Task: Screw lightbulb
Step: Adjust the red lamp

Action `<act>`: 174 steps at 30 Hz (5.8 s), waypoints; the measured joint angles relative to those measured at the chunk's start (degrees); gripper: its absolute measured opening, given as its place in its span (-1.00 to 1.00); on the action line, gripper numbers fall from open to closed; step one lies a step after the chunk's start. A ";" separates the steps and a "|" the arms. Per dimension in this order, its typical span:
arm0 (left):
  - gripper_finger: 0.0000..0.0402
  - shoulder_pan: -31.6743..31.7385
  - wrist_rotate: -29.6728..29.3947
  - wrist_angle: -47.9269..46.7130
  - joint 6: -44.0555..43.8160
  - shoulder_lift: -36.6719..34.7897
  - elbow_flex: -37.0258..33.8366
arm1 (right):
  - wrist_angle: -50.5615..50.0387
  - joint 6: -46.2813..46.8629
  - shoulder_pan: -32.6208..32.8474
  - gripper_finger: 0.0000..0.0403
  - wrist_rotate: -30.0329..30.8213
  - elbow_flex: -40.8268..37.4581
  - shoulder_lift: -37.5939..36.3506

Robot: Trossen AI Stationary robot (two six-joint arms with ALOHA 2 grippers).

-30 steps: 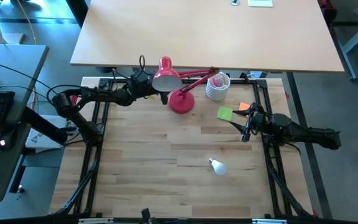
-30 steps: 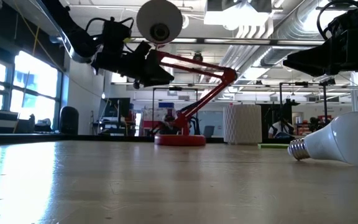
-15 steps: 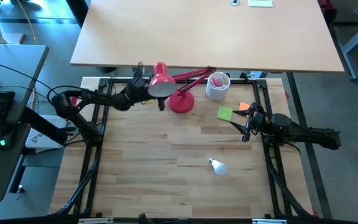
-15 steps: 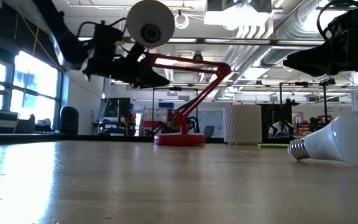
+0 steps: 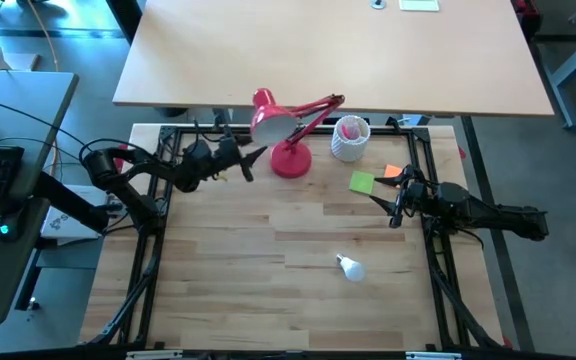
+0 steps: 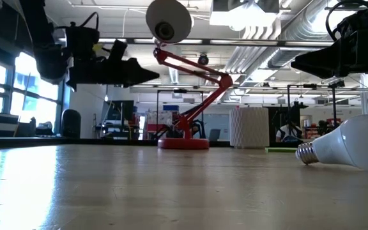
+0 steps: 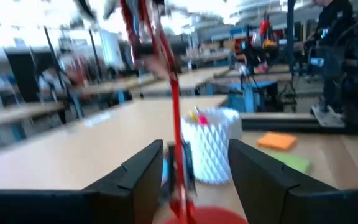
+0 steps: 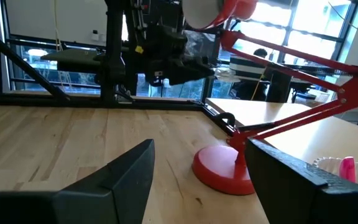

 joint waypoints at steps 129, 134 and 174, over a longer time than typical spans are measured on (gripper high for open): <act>-0.04 -27.21 -25.72 -9.49 3.70 -8.31 4.79 | -0.02 0.00 0.02 0.23 -0.17 0.00 0.11; -0.04 -26.95 -24.13 5.63 5.61 -2.06 4.79 | -0.01 0.00 0.00 0.23 -0.20 0.00 0.11; -0.88 -30.15 -31.38 1.79 5.81 -1.45 7.41 | -0.03 0.00 0.01 0.23 -0.20 0.00 0.11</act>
